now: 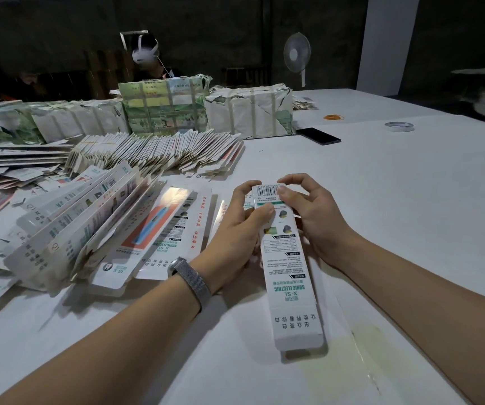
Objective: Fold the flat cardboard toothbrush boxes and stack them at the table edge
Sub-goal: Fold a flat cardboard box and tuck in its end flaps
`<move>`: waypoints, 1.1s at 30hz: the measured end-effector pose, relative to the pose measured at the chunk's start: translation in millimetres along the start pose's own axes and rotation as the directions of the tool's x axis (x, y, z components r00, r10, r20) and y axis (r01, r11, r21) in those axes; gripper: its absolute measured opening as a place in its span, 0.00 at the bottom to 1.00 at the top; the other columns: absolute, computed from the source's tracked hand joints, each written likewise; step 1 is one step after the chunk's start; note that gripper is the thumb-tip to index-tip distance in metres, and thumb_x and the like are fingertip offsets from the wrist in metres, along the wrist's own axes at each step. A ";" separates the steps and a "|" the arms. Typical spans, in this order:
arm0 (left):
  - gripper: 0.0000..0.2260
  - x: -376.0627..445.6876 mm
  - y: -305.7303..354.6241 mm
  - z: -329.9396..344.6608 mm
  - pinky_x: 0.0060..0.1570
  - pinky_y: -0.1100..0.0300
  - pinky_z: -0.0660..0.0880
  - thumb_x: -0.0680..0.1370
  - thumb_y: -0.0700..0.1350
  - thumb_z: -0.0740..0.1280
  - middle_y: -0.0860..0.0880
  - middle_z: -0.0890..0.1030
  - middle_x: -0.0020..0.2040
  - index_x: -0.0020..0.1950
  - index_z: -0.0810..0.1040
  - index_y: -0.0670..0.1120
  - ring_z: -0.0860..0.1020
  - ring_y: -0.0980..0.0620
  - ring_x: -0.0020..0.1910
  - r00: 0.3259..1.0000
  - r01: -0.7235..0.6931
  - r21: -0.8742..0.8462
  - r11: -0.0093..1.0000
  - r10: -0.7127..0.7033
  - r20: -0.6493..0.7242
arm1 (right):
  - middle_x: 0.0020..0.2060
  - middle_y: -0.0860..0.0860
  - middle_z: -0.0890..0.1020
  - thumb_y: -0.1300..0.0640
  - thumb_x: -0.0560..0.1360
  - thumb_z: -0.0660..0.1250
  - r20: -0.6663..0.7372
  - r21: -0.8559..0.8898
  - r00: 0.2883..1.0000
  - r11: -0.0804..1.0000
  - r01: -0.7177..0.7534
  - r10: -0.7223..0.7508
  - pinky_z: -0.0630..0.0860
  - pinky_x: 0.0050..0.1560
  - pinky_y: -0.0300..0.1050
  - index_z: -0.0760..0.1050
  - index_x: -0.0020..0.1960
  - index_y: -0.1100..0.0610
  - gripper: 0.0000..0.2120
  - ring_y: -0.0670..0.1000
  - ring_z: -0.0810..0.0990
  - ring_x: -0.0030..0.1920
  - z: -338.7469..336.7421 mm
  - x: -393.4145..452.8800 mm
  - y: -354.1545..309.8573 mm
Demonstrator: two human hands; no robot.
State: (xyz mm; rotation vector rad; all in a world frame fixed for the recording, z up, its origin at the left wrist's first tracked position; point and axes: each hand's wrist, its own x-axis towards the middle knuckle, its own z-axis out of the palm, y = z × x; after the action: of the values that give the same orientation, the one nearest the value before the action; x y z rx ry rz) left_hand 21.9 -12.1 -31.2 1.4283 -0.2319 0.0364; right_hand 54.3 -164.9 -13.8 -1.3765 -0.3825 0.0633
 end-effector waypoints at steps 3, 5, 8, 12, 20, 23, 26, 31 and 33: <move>0.22 0.2 1.5 1.3 0.52 0.31 0.76 0.77 0.51 0.67 0.43 0.86 0.50 0.69 0.66 0.57 0.84 0.42 0.42 1.000 -0.005 0.010 1.000 0.005 -0.011 | 0.41 0.55 0.86 0.56 0.81 0.66 -0.011 0.018 1.000 1.000 -0.002 0.002 0.77 0.28 0.43 0.76 0.50 0.49 0.03 0.53 0.84 0.32 0.3 -0.4 -0.4; 0.23 0.6 2.0 1.1 0.49 0.40 0.80 0.77 0.51 0.67 0.42 0.86 0.51 0.70 0.65 0.57 0.84 0.41 0.44 1.000 -0.005 0.001 1.000 0.005 -0.014 | 0.41 0.54 0.86 0.56 0.81 0.66 -0.023 0.021 1.000 1.000 0.004 -0.004 0.76 0.27 0.41 0.76 0.51 0.50 0.02 0.52 0.83 0.32 1.2 -0.7 -0.7; 0.20 0.1 2.8 0.6 0.41 0.48 0.82 0.76 0.50 0.68 0.43 0.86 0.47 0.66 0.66 0.55 0.84 0.43 0.41 1.000 -0.005 -0.036 0.999 0.005 -0.008 | 0.42 0.55 0.86 0.55 0.81 0.65 -0.020 0.003 1.000 1.000 0.024 -0.024 0.78 0.28 0.43 0.76 0.52 0.49 0.02 0.53 0.84 0.34 2.4 -2.3 -1.2; 0.16 -1.7 3.2 0.4 0.36 0.50 0.81 0.79 0.46 0.67 0.45 0.86 0.44 0.63 0.65 0.53 0.84 0.45 0.37 1.000 -0.025 -0.040 0.999 0.024 -0.008 | 0.46 0.58 0.86 0.56 0.81 0.66 -0.039 -0.031 0.998 0.998 0.050 -0.051 0.82 0.35 0.48 0.77 0.55 0.50 0.04 0.56 0.85 0.37 3.4 -1.8 -0.4; 0.17 -2.3 3.9 3.2 0.25 0.58 0.77 0.78 0.50 0.68 0.44 0.86 0.44 0.61 0.63 0.55 0.84 0.45 0.32 1.000 -0.023 -0.085 0.996 0.022 -0.009 | 0.50 0.53 0.79 0.53 0.79 0.68 -0.122 -0.349 0.988 0.936 0.044 -0.092 0.83 0.45 0.54 0.75 0.56 0.46 0.06 0.55 0.85 0.45 1.7 -1.9 -18.2; 0.19 -2.2 4.0 2.9 0.25 0.62 0.75 0.78 0.50 0.71 0.51 0.85 0.41 0.60 0.61 0.57 0.79 0.53 0.27 0.999 -0.053 -0.131 0.990 0.051 -0.018 | 0.51 0.42 0.78 0.37 0.69 0.71 0.038 -0.716 0.999 0.698 0.024 0.005 0.80 0.44 0.47 0.74 0.59 0.40 0.21 0.44 0.82 0.45 -4.0 -8.0 -59.1; 0.20 -1.5 3.7 3.0 0.26 0.61 0.76 0.78 0.47 0.71 0.51 0.86 0.44 0.60 0.61 0.56 0.80 0.53 0.31 0.996 -0.081 -0.138 0.987 0.074 -0.051 | 0.54 0.37 0.73 0.26 0.61 0.64 0.160 -0.943 0.987 0.299 0.147 0.019 0.73 0.44 0.44 0.64 0.67 0.34 0.37 0.42 0.76 0.51 3.5 -30.6 -75.2; 0.21 -3.4 8.8 5.0 0.25 0.56 0.79 0.76 0.55 0.73 0.45 0.86 0.45 0.58 0.62 0.58 0.83 0.45 0.30 0.999 -0.020 -0.139 0.990 0.016 -0.030 | 0.62 0.45 0.73 0.39 0.72 0.67 0.126 -0.989 0.992 0.069 0.127 -0.028 0.71 0.48 0.46 0.63 0.75 0.42 0.33 0.51 0.76 0.58 0.1 -54.1 -65.0; 0.23 -5.7 11.3 2.5 0.27 0.54 0.80 0.72 0.59 0.73 0.44 0.86 0.47 0.59 0.63 0.61 0.84 0.43 0.33 1.000 -0.003 -0.128 0.992 -0.001 -0.031 | 0.60 0.45 0.75 0.43 0.71 0.69 0.027 -0.985 0.997 0.167 0.040 -0.077 0.73 0.49 0.46 0.67 0.74 0.41 0.32 0.50 0.76 0.55 -21.2 -52.5 -80.1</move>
State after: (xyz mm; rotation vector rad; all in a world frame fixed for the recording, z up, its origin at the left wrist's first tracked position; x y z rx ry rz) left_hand 14.1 -12.2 -20.9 1.2990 -0.2059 0.0433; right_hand -2.7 -215.0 48.3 -2.7280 -0.4706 -0.3658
